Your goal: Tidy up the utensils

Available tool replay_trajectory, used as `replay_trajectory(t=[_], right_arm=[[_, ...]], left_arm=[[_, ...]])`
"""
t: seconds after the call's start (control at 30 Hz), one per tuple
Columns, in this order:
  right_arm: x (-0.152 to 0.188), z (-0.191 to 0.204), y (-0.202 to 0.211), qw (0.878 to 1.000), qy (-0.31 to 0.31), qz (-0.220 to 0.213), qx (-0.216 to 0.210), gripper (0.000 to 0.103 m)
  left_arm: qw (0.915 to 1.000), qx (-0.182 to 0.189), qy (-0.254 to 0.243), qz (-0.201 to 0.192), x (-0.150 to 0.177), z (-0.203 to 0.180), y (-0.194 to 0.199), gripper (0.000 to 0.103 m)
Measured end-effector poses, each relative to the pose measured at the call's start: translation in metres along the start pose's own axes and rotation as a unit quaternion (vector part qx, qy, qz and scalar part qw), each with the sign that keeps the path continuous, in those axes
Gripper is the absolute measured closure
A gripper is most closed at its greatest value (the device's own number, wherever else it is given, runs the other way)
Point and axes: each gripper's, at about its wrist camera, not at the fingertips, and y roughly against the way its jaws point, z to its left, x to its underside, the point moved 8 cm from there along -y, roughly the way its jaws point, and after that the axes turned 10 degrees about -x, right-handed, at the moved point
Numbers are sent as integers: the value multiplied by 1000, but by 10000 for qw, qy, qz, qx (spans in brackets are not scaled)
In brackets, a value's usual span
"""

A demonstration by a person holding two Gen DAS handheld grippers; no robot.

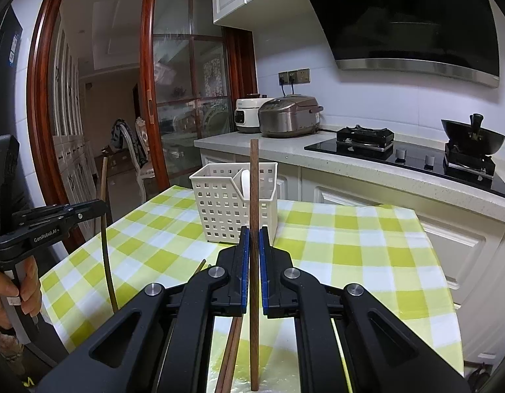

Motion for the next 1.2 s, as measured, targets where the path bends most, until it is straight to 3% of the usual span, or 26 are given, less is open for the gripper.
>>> replay_trajectory(t=[0.3, 0.67, 0.97, 1.2], right_arm=[[-7, 4, 3, 9999, 102, -105, 27, 97], [-32, 3, -20, 9996, 66, -256, -26, 97], [-67, -18, -53, 9989, -82, -468, 32, 97], [-98, -37, -99, 9991, -157, -395, 71, 97]], left_arm=[[9999, 33, -45, -95, -6, -2, 3, 97], [9998, 35, -55, -179, -25, 0, -4, 97], [9995, 143, 21, -275, -73, 2, -25, 97], [9992, 220, 143, -307, -130, 2, -56, 97]])
